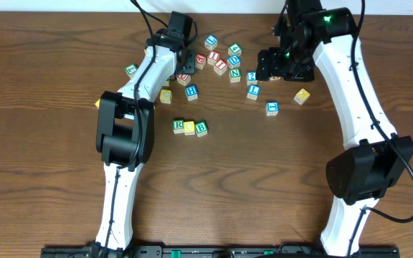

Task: Spell out ROBOT
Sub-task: 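Grasp a second yellow O block with the left gripper, then carry the yellow O block down to the right end of the row, then release the O block right of B and lift the left gripper away, then move the right gripper to the blue T block and grasp it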

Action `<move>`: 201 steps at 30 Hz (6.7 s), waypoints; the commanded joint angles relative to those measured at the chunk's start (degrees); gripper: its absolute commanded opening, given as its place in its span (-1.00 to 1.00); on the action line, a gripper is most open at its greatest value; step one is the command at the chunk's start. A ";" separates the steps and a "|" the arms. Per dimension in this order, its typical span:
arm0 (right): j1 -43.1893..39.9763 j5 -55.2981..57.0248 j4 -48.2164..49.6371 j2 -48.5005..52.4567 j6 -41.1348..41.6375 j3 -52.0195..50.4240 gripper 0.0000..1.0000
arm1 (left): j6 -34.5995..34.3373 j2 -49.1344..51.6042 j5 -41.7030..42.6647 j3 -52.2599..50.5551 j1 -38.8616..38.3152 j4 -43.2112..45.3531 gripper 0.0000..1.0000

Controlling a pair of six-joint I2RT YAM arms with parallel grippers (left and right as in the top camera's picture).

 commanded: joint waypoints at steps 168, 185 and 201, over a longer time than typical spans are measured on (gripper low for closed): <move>0.70 -3.61 11.58 -0.26 -0.70 0.85 0.90 | -7.61 -43.01 -0.68 -22.08 1.97 -15.06 0.04; 4.20 12.48 0.17 4.48 11.69 -6.08 0.26 | -7.61 -42.77 -0.68 -22.10 6.21 -15.63 0.04; 0.13 7.87 29.59 4.57 14.40 -26.62 -0.98 | -7.63 -42.77 -0.66 -22.21 6.21 -16.06 0.05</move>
